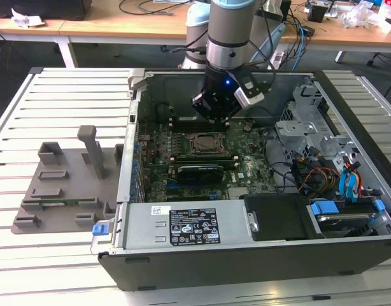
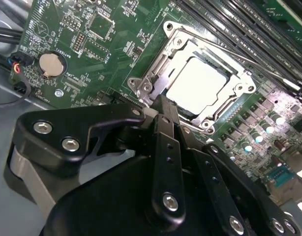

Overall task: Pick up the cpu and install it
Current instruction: 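Install the first cpu locking lever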

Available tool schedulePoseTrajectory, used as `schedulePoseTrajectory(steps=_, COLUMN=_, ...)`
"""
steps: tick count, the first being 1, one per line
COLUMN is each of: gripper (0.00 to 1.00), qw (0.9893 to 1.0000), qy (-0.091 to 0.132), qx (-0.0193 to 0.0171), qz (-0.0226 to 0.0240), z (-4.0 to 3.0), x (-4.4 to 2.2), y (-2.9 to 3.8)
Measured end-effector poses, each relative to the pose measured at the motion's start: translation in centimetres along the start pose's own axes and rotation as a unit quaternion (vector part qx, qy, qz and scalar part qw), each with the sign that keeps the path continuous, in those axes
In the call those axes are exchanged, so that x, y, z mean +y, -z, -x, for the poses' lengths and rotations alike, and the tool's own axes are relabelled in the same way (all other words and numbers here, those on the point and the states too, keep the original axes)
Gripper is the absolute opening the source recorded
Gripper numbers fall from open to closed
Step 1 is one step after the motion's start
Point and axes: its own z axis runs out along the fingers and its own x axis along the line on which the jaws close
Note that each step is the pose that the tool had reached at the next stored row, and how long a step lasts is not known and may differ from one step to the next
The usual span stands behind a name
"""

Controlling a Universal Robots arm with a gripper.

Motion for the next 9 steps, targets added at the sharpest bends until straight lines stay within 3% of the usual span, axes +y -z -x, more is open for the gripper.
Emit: schedulePoseTrajectory(steps=9, gripper=0.11, qw=1.0, qy=0.0, qx=0.0, qz=0.0, z=0.02, x=-0.03, y=1.53)
